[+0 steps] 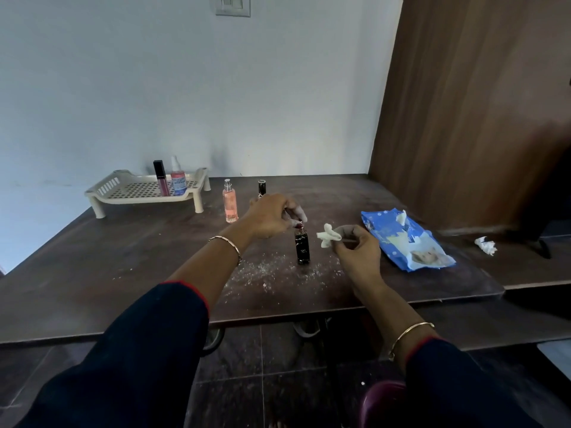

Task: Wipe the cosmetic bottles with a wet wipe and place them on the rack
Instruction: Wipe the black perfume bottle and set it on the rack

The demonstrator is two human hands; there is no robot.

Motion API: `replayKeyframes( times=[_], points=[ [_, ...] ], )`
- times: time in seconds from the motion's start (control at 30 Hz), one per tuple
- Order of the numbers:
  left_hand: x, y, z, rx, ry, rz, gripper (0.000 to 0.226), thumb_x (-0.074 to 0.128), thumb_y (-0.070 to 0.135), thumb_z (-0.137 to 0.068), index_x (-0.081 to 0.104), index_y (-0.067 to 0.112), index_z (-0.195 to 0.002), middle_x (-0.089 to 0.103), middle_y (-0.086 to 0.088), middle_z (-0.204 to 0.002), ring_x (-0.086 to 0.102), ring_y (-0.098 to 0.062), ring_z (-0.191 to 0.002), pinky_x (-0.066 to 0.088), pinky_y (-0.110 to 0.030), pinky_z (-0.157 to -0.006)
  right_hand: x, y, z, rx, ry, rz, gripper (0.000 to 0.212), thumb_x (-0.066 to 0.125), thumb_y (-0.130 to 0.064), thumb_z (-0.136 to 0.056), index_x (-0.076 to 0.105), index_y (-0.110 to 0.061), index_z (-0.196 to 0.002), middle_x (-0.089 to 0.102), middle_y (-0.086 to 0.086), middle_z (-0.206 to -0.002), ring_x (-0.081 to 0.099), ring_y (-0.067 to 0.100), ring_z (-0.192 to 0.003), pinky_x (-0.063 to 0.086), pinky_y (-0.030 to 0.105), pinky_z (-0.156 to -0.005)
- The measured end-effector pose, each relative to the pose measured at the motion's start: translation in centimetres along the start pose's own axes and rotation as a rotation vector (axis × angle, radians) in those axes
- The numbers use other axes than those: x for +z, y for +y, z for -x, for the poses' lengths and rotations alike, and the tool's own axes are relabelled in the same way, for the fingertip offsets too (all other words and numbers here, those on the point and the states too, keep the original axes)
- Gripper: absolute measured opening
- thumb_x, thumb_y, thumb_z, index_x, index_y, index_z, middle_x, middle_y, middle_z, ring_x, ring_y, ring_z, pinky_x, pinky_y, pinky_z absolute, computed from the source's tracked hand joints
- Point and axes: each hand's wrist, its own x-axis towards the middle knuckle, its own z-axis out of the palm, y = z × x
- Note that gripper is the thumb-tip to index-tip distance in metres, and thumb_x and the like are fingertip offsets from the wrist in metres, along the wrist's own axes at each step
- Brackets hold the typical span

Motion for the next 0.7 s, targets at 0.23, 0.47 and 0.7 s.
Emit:
replayKeyframes(
  times=[0.23, 0.47, 0.7],
  points=[
    [1.4, 2.6, 2.0, 0.003, 0.047, 0.055, 0.009, 0.067, 0.005, -0.084, 0.071, 0.008, -0.090, 0.071, -0.001, -0.107, 0.064, -0.007, -0.089, 0.050, -0.017, -0.082, 0.1, -0.8, 1.7, 0.011, 0.058, -0.065, 0.018, 0.069, -0.003, -0.076, 0.066, -0.020, -0.072, 0.070, 0.000, -0.076, 0.064, 0.005, -0.071, 0.050, 0.026, -0.068],
    [2.2, 2.8, 1.4, -0.061, 0.105, 0.064, 0.014, 0.071, 0.006, -0.081, 0.072, 0.003, -0.094, 0.072, -0.004, -0.105, 0.063, -0.006, -0.089, 0.045, -0.010, -0.077, 1.8, -1.2, 2.2, -0.287, -0.031, 0.184, 0.004, 0.075, -0.013, -0.078, 0.076, -0.016, -0.077, 0.064, -0.008, -0.085, 0.062, -0.001, -0.077, 0.044, 0.005, -0.066],
    [1.8, 2.9, 1.1, -0.067, 0.057, 0.052, 0.012, 0.072, 0.008, -0.080, 0.073, 0.006, -0.091, 0.073, -0.002, -0.105, 0.066, -0.007, -0.092, 0.049, -0.016, -0.085, 1.7, -0.5, 2.0, -0.241, 0.012, 0.280, 0.010, 0.078, -0.013, -0.072, 0.069, -0.016, -0.073, 0.068, -0.007, -0.077, 0.062, 0.005, -0.072, 0.051, 0.021, -0.067]
  ],
)
